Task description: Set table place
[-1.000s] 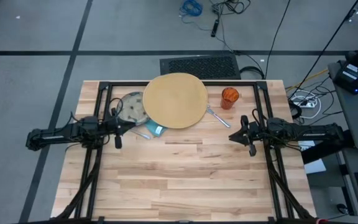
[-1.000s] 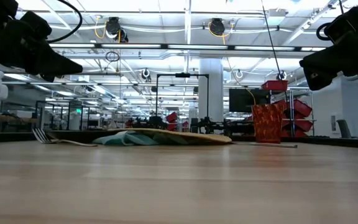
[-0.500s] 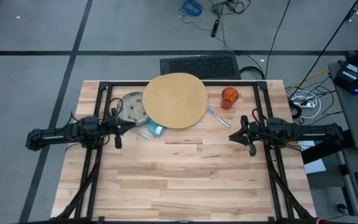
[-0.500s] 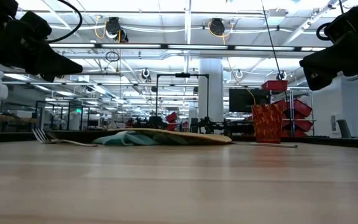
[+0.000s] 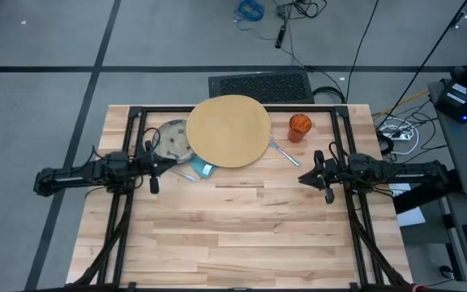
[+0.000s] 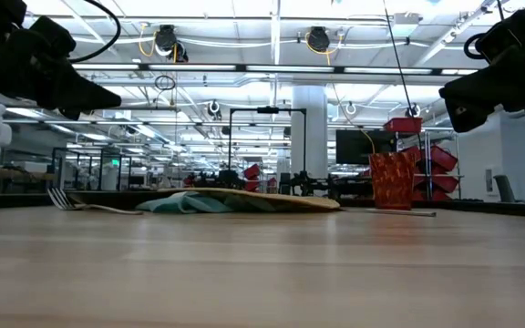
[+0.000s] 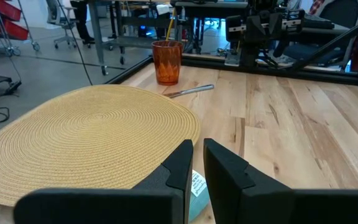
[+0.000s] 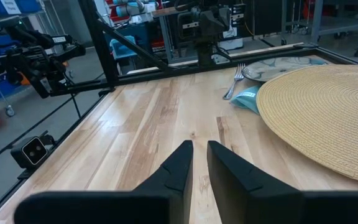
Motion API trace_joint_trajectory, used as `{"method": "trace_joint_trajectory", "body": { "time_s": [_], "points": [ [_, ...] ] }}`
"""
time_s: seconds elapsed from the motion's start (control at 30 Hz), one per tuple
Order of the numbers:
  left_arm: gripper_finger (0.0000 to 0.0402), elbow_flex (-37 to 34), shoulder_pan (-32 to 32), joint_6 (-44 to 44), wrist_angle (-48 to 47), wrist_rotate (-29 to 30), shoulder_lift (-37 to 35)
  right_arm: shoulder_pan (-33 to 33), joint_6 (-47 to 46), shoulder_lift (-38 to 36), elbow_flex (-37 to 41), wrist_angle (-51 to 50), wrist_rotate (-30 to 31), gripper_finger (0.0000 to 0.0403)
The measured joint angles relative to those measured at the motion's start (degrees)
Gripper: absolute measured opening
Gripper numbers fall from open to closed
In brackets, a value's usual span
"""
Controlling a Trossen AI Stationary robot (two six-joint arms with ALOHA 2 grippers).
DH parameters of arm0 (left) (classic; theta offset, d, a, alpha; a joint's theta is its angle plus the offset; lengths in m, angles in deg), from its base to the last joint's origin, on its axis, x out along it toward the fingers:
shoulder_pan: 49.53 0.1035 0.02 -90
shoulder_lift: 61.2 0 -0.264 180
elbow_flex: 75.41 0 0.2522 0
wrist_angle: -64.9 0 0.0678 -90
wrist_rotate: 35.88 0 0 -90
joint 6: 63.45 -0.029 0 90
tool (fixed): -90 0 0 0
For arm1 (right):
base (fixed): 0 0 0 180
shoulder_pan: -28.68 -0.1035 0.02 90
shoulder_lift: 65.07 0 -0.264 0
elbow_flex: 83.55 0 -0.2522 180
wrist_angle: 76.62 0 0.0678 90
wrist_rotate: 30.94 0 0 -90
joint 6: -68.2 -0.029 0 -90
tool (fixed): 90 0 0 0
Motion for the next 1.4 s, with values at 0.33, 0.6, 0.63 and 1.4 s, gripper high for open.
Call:
{"method": "trace_joint_trajectory", "body": {
  "time_s": [0.33, 0.6, 0.63, 1.4],
  "points": [
    [0.0025, 0.00, 0.00, -3.86, 0.00, 0.01, -0.01, 0.00, 0.00, 0.00, 0.00, 0.00, 0.00, 0.0038],
    [0.0025, 0.00, 0.03, -12.07, 3.67, 0.77, -0.02, 0.00, 0.00, 0.00, 0.00, 1.11, 0.00, 0.0038],
    [0.0025, -0.02, 0.03, -12.68, 4.03, 0.77, 0.00, 0.00, 0.00, 0.00, 0.00, 1.88, 0.00, 0.0038],
    [0.0025, 0.00, 0.03, -12.57, 11.55, 2.40, 0.07, 0.00, -11.96, -0.02, -0.02, 11.32, 6.43, 0.0038]
  ]
}}
